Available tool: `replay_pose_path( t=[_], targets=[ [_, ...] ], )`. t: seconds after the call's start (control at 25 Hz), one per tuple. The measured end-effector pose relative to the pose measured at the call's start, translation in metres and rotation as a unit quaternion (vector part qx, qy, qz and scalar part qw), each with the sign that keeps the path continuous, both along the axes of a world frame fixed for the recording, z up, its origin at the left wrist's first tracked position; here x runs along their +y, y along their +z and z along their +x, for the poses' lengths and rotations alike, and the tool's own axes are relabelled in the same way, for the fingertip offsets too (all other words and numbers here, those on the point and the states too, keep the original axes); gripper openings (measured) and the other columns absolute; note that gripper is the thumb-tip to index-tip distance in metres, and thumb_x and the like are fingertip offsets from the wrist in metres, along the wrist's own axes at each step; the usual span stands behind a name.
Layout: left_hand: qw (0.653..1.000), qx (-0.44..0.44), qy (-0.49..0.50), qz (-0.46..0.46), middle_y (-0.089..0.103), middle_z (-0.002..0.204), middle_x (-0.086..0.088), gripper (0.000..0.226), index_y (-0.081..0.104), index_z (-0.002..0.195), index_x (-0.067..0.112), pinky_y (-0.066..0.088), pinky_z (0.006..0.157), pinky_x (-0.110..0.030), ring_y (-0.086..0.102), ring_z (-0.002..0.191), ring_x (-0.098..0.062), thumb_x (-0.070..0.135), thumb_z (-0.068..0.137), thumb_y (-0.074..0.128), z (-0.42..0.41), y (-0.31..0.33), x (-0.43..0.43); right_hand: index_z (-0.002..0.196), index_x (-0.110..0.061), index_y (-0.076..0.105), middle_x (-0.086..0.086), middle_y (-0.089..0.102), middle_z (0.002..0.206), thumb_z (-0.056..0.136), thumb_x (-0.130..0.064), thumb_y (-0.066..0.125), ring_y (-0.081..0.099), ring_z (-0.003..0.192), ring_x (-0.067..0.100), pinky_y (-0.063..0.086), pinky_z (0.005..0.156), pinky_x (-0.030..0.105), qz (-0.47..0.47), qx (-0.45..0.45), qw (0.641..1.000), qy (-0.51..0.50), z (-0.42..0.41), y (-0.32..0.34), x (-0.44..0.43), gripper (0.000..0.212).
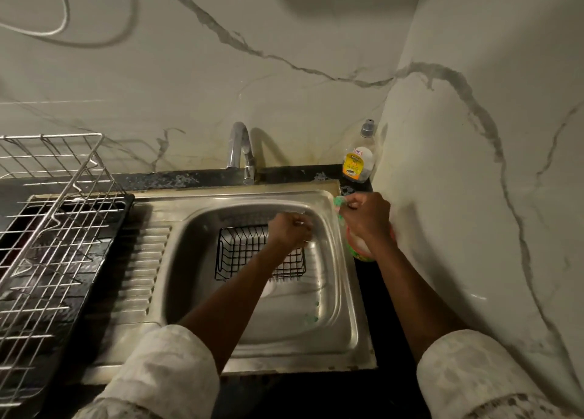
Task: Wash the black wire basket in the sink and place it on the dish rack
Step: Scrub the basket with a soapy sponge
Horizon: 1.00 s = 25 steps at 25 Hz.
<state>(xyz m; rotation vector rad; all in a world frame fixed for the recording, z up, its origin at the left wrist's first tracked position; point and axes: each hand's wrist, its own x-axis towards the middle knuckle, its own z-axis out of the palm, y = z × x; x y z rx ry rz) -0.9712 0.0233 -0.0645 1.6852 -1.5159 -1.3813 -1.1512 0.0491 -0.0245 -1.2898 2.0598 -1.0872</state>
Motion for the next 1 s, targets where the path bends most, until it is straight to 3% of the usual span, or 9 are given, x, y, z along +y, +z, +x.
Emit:
replay_pose_path(
  t=[0.12,0.2,0.36,0.44,0.56,0.68,0.76,0.88,1.0],
  targets=[
    [0.997,-0.039,0.069,-0.011,0.076,0.09,-0.004,0.007,0.072,0.09,0.017,0.065,0.076,-0.036,0.077,0.08,-0.016,0.011,0.093,0.073,0.065,-0.01,-0.002,0.096,-0.017,0.079,-0.003,0.078,0.086,0.076,-0.025,0.086,0.072,0.075,0.006,0.062,0.075,0.034,0.027,-0.05,0.998,0.026,0.04,-0.013,-0.011,0.023],
    [0.99,-0.077,0.12,-0.011,0.075,0.086,-0.001,0.016,0.07,0.081,0.021,0.064,0.082,-0.035,0.075,0.082,-0.016,0.011,0.093,0.071,0.105,-0.024,-0.004,0.096,-0.018,0.079,-0.001,0.077,0.088,0.075,-0.023,0.087,0.071,0.075,0.007,0.062,0.076,0.034,0.063,-0.071,0.995,0.036,0.074,-0.028,-0.016,0.023],
    [0.965,-0.194,0.176,-0.03,0.068,0.076,0.005,0.014,0.074,0.082,0.016,0.049,0.072,-0.013,0.061,0.071,-0.001,0.014,0.094,0.068,0.161,-0.06,-0.017,0.094,-0.019,0.075,-0.003,0.075,0.085,0.079,-0.016,0.085,0.072,0.073,0.008,0.063,0.073,0.034,0.115,-0.145,0.981,0.06,0.14,-0.076,-0.029,0.019],
    [0.956,-0.213,0.195,-0.039,0.067,0.079,0.005,0.01,0.072,0.087,0.012,0.049,0.073,-0.017,0.061,0.073,-0.004,0.016,0.094,0.067,0.175,-0.08,-0.025,0.089,-0.023,0.072,0.0,0.076,0.082,0.079,-0.015,0.085,0.075,0.074,0.013,0.064,0.071,0.041,0.119,-0.177,0.976,0.049,0.165,-0.105,-0.04,0.018],
    [0.963,-0.21,0.171,-0.008,0.067,0.089,-0.003,0.022,0.07,0.097,0.007,0.044,0.077,-0.028,0.062,0.085,-0.016,0.026,0.101,0.06,0.189,-0.119,-0.041,0.092,-0.022,0.071,0.004,0.076,0.086,0.08,-0.012,0.084,0.075,0.076,0.014,0.064,0.07,0.039,0.107,-0.217,0.97,0.013,0.199,-0.145,-0.056,0.02],
    [0.971,-0.175,0.148,0.066,0.072,0.073,-0.005,0.04,0.076,0.084,0.008,0.054,0.068,-0.025,0.07,0.07,-0.02,0.039,0.101,0.057,0.201,-0.146,-0.057,0.105,-0.02,0.071,0.003,0.075,0.098,0.083,-0.008,0.081,0.074,0.084,0.012,0.064,0.072,0.035,0.085,-0.24,0.967,0.004,0.218,-0.177,-0.067,0.027],
    [0.978,-0.104,0.161,0.08,0.073,0.064,-0.007,0.048,0.076,0.074,0.008,0.062,0.064,-0.034,0.073,0.062,-0.026,0.045,0.099,0.058,0.205,-0.154,-0.056,0.11,-0.02,0.073,0.002,0.075,0.101,0.084,-0.007,0.08,0.074,0.087,0.011,0.064,0.075,0.035,0.064,-0.231,0.971,0.019,0.225,-0.193,-0.068,0.03],
    [0.972,0.041,0.21,0.101,0.071,0.064,-0.016,0.047,0.075,0.079,0.0,0.053,0.048,-0.032,0.066,0.054,-0.028,0.036,0.105,0.057,0.197,-0.145,-0.044,0.113,-0.016,0.075,-0.002,0.076,0.101,0.084,-0.007,0.079,0.072,0.085,0.003,0.063,0.077,0.028,0.058,-0.189,0.979,0.046,0.226,-0.207,-0.063,0.03],
    [0.971,0.067,0.227,0.029,0.066,0.061,-0.017,0.049,0.073,0.072,0.004,0.048,0.045,-0.03,0.061,0.05,-0.025,0.038,0.104,0.057,0.182,-0.133,-0.043,0.105,-0.019,0.078,-0.008,0.077,0.095,0.084,-0.014,0.081,0.073,0.086,0.002,0.062,0.08,0.029,0.016,-0.183,0.979,0.084,0.229,-0.209,-0.065,0.022]
  ],
)
